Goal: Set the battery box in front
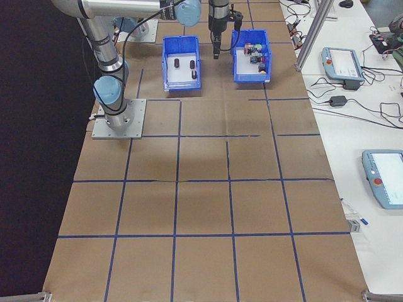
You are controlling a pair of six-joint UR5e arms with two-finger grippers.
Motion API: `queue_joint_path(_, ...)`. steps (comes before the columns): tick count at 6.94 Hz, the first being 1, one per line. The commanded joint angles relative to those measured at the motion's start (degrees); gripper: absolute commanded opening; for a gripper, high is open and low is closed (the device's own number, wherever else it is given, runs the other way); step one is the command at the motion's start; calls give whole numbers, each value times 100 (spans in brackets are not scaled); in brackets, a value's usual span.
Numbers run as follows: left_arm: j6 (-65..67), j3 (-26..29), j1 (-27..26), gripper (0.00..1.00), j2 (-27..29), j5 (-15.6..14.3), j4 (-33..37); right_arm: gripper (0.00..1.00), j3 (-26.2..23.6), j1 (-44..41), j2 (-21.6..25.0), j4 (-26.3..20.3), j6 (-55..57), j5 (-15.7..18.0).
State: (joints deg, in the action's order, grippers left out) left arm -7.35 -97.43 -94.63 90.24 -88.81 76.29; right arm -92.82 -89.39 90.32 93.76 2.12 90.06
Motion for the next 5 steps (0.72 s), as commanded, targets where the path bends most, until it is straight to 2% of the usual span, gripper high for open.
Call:
queue_joint_path(1, -3, -39, -3, 99, -6, 4, -27, 100, 210, -8, -320, 46, -560, 3)
queue_joint_path(3, 101, -257, -3, 99, -67, 47, -18, 100, 596, -17, -750, 37, -1131, -32)
queue_joint_path(5, 242, -792, -29, 99, -470, 65, -123, 100, 1105, -26, -1233, 37, -2035, -76)
